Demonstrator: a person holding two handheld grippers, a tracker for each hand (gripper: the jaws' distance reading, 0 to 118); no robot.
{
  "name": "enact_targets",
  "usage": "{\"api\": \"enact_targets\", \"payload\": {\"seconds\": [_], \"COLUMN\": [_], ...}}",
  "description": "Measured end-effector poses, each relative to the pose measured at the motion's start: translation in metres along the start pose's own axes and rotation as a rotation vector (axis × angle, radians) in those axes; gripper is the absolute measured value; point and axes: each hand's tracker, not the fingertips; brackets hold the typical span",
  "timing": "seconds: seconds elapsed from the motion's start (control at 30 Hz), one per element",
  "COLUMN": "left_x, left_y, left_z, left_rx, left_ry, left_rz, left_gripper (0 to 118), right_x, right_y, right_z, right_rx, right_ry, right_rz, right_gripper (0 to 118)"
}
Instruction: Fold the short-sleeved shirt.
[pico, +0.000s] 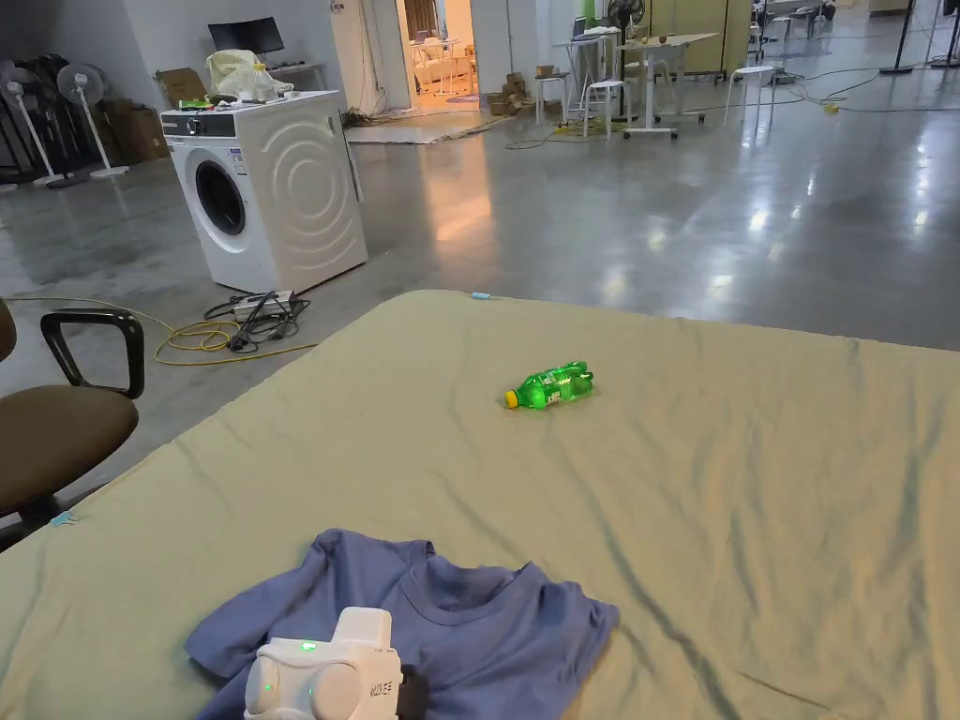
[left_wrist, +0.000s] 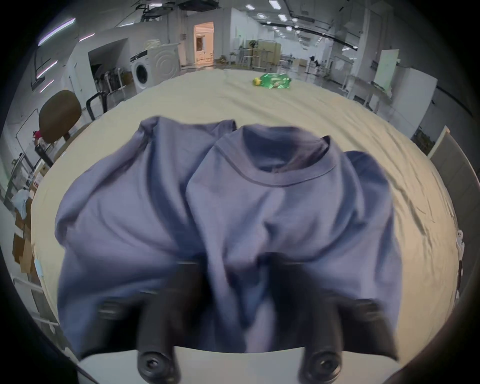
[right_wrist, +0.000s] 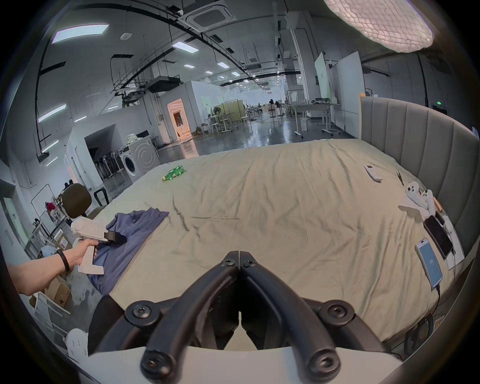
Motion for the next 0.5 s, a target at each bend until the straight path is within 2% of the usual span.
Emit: {"api": "enact_targets", "payload": {"seconds": [0.07,0.17,0.23,0.27,0.43,0.5], "left_x": [0.002,-0.003,0.001,0.011,0.077,0.139], "left_y": [0.002,0.01,0.017,0.023,0.058,0.072], "left_z": [0.001,0.008,0.019,0.025,0.051,0.071], "left_rx": [-0.017,-0.027,0.06,0.07,0.178,0.182], "left_ry": [0.013,-0.027,-0.082,-0.071,-0.247,-0.33], "left_rz": [0.018,0.159,0.169,0.139,0.007,-0.144], "left_gripper": [2,2,2,2,2,2], "right_x": [0.0,0.006,0.012,0.014,0.03,0.037], "right_y": [-0.002,-0.004,-0.004,-0.004,-0.008,-0.012], "right_z": [0.002,0.012,0.019,0.02,0.034,0.044], "right_rx": [-0.008,0.006,0.025,0.027,0.06,0.072], "right_ry": [-0.009,-0.013,-0.014,-0.015,-0.021,-0.032], "right_rz": [0.002,0.009,0.007,0.002,-0.08,-0.099], "right_gripper": [0,0,0,0,0,0]}}
